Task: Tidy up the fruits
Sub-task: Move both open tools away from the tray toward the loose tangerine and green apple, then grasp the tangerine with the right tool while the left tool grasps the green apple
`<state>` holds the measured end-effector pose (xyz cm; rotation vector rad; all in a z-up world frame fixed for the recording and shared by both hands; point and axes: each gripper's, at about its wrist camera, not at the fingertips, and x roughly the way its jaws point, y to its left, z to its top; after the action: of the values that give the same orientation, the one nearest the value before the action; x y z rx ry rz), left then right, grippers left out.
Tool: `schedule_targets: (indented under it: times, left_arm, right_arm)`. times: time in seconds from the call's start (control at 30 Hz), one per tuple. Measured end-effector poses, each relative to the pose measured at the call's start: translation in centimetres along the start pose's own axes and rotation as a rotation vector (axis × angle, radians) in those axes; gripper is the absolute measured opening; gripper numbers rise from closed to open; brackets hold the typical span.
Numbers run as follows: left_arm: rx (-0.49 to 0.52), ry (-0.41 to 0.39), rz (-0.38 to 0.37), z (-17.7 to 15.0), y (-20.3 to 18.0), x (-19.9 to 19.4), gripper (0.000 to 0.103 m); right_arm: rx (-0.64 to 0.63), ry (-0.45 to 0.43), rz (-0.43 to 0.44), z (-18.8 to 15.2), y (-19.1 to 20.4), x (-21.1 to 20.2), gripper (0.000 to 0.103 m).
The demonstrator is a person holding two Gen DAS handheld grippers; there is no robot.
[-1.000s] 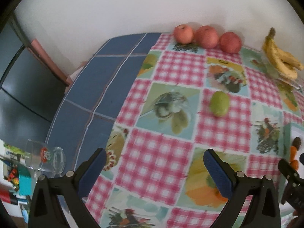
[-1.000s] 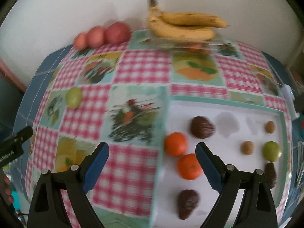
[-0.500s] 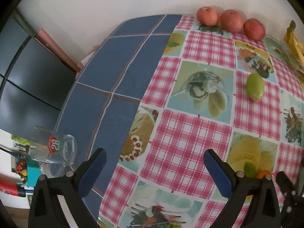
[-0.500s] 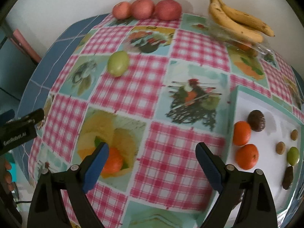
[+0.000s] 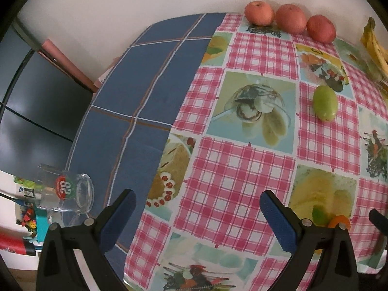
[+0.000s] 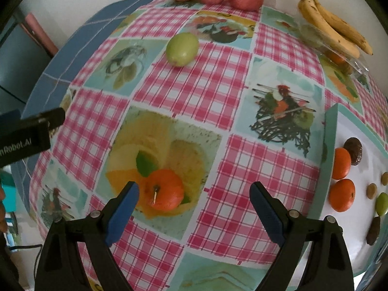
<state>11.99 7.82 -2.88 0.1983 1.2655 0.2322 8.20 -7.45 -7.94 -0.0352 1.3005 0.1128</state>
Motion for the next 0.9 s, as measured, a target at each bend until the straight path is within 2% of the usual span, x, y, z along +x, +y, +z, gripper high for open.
schedule_targets:
  times: [0.27,0.77,0.83,0.9]
  left_arm:
    - [0.016,0.008,0.001,0.0,-0.5,0.5,0.103]
    - [0.024,0.002,-0.002,0.1,-0.7,0.3,0.103]
    - [0.024,0.000,-0.002,0.1,-0.7,0.2,0.103]
    - [0.026,-0.002,-0.002,0.2,-0.9,0.1,0.103]
  right_arm:
    - [-0.064,0.047,-0.046,-0.7,1.7,2.0,0.093]
    - [-0.097,0.010,-0.044,-0.6,2.1,2.0,0.092]
    - [-0.089,0.008,-0.045,-0.5,1.7,1.9,0.091]
    - [-0.084,-0.001,-0.044,-0.4,1.4,1.6,0.084]
